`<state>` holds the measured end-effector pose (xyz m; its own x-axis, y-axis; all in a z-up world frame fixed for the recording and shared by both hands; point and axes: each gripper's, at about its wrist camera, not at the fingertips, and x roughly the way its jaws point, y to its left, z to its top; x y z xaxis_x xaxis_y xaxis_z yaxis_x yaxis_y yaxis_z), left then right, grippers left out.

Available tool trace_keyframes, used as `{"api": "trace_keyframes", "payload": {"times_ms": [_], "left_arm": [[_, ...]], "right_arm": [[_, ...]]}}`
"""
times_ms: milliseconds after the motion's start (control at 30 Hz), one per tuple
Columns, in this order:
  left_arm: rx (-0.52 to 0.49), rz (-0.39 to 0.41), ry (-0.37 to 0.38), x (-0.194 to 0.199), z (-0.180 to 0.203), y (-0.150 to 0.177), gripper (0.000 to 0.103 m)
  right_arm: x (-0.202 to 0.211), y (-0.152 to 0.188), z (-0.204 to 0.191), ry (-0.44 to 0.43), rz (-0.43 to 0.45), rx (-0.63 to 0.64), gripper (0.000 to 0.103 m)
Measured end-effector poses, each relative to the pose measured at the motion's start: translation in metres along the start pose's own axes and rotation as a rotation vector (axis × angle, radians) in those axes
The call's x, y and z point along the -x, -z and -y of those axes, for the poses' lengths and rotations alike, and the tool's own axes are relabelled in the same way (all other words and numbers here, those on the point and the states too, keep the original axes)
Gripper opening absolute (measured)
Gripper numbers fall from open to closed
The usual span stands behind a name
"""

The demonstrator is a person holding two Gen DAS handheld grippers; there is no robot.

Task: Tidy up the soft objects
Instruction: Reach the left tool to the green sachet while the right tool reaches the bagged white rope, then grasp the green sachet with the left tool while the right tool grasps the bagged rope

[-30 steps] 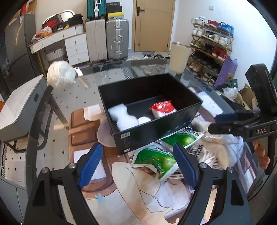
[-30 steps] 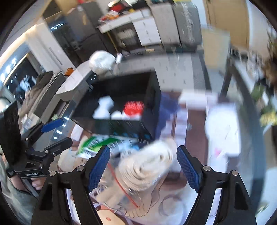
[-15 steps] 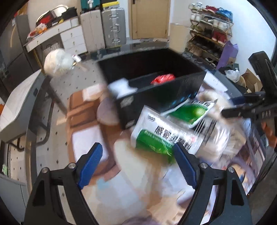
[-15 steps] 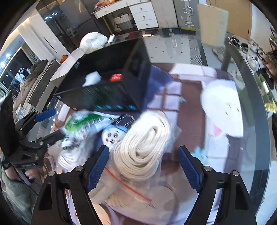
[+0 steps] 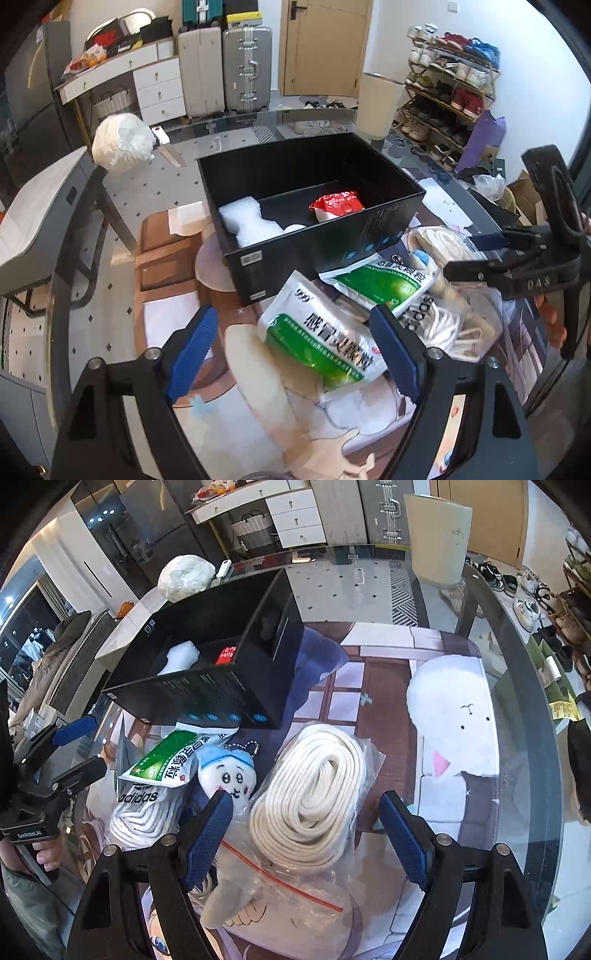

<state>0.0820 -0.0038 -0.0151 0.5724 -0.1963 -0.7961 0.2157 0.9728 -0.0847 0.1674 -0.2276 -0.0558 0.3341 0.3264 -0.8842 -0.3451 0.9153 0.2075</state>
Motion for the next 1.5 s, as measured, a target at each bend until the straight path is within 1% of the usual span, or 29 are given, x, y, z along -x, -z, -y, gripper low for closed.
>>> {"api": "trace_keyframes", "payload": {"times_ms": [100, 233, 367, 467, 567, 700, 867, 900, 967, 1000, 1033, 1067, 1167, 1267, 1300, 1333, 1367, 1433, 1467, 1500], "left_arm": [[0.012, -0.027, -0.012, -0.013, 0.004, -0.003, 0.085], [-0.023, -0.063, -0.053, -0.026, 0.006, 0.000, 0.085], [-0.011, -0.055, -0.043, -0.020, -0.006, 0.008, 0.085], [-0.013, -0.074, -0.059, -0.018, -0.017, 0.018, 0.085], [-0.007, -0.089, -0.066, -0.019, -0.022, 0.025, 0.085], [-0.005, -0.099, -0.072, -0.021, -0.019, 0.022, 0.085], [-0.063, -0.121, -0.077, -0.027, -0.003, 0.021, 0.085], [-0.074, -0.129, -0.080, -0.029, -0.001, 0.023, 0.085], [-0.080, -0.132, -0.081, -0.028, 0.000, 0.025, 0.085], [-0.078, -0.129, -0.081, -0.027, -0.001, 0.026, 0.085], [-0.073, -0.127, -0.081, -0.025, -0.002, 0.027, 0.085], [-0.067, -0.125, -0.079, -0.024, -0.003, 0.029, 0.085], [-0.072, -0.136, -0.070, -0.024, -0.002, 0.033, 0.085], [-0.101, -0.149, -0.093, -0.029, 0.003, 0.034, 0.083], [-0.110, -0.145, -0.094, -0.029, 0.006, 0.034, 0.078], [-0.115, -0.145, -0.087, -0.028, 0.007, 0.033, 0.068], [-0.115, -0.147, -0.069, -0.028, 0.008, 0.032, 0.064], [-0.111, -0.150, -0.039, -0.028, 0.010, 0.031, 0.044], [-0.120, -0.146, -0.040, -0.027, 0.012, 0.031, 0.041], [-0.139, -0.139, -0.054, -0.026, 0.015, 0.032, 0.032]], "right_arm": [[-0.005, 0.000, -0.002, 0.008, -0.012, 0.006, 0.083], [-0.007, -0.002, -0.002, 0.014, -0.007, 0.007, 0.083], [-0.007, -0.002, 0.004, 0.050, -0.010, 0.005, 0.083], [-0.002, -0.001, 0.008, 0.070, 0.000, 0.012, 0.083], [0.004, -0.003, 0.017, 0.073, 0.021, -0.019, 0.083], [-0.005, -0.005, 0.011, 0.064, -0.002, -0.004, 0.083], [-0.019, -0.008, 0.003, 0.101, -0.006, 0.037, 0.083], [-0.020, -0.008, 0.001, 0.113, -0.006, 0.051, 0.081], [-0.023, -0.006, -0.005, 0.154, -0.016, 0.103, 0.064], [-0.023, -0.004, -0.009, 0.183, -0.019, 0.129, 0.059], [-0.020, -0.001, -0.011, 0.190, -0.021, 0.151, 0.049], [-0.017, 0.002, -0.012, 0.172, -0.032, 0.158, 0.043], [-0.012, 0.008, -0.013, 0.173, -0.042, 0.180, 0.042], [-0.012, 0.009, -0.013, 0.173, -0.036, 0.179, 0.042], [-0.012, 0.009, -0.014, 0.172, -0.035, 0.179, 0.042], [-0.012, 0.009, -0.015, 0.169, -0.036, 0.183, 0.042], [-0.013, 0.008, -0.017, 0.168, -0.035, 0.185, 0.042], [-0.014, 0.007, -0.021, 0.174, -0.033, 0.192, 0.042], [-0.015, 0.007, -0.023, 0.180, -0.032, 0.198, 0.042], [-0.015, 0.008, -0.023, 0.184, -0.030, 0.203, 0.042]]}}
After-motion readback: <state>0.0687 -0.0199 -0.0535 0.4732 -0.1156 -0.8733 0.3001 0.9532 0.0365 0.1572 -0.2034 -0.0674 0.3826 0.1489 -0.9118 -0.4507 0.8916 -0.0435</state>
